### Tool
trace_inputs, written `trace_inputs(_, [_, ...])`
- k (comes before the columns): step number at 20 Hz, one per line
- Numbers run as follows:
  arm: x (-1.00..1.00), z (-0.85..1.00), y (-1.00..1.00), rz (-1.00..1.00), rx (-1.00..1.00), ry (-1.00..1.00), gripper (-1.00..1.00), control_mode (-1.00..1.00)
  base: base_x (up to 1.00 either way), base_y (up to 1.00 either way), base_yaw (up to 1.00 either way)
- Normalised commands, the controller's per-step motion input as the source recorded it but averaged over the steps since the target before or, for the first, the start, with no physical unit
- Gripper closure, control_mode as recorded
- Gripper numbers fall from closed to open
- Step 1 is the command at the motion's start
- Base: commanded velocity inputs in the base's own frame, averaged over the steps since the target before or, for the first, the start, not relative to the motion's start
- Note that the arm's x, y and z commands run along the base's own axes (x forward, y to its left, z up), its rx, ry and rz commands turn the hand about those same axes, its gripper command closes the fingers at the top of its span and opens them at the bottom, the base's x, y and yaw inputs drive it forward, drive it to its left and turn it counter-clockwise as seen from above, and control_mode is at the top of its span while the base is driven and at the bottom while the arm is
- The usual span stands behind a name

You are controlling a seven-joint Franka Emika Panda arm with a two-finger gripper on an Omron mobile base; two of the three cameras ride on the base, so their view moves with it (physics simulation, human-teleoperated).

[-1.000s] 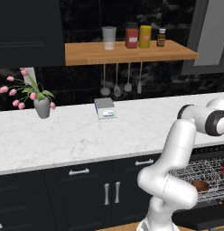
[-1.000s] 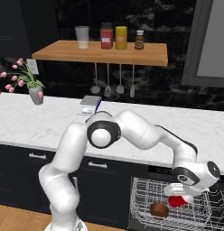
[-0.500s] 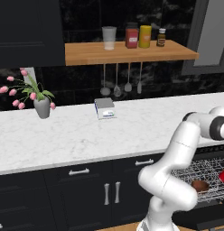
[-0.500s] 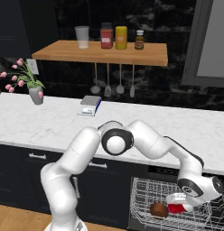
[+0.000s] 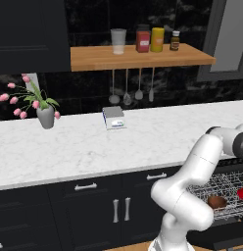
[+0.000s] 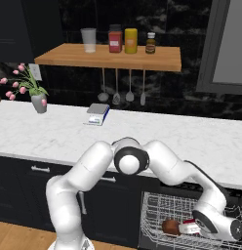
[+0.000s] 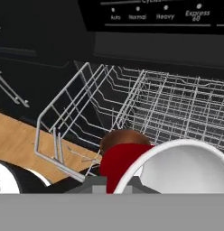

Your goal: Pick up the cup and bowl from the counter, place them in the dishwasher, and close the dishwasher door.

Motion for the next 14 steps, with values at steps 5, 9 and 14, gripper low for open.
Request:
trace_inputs(5, [0.35,0.0,0.0,-0.15,-0.01,0.0,1.0,-1.0,0.0,0.0,0.0])
trace_inputs(9, [0.53,-0.01,-0.01,-0.16,0.0,0.01,1.0,-1.0,0.0,0.0,0.0])
trace_inputs(14, [0.25,-0.26,0.0,-0.05,-0.03,0.0,1.0,-1.0,0.0,0.0,0.0])
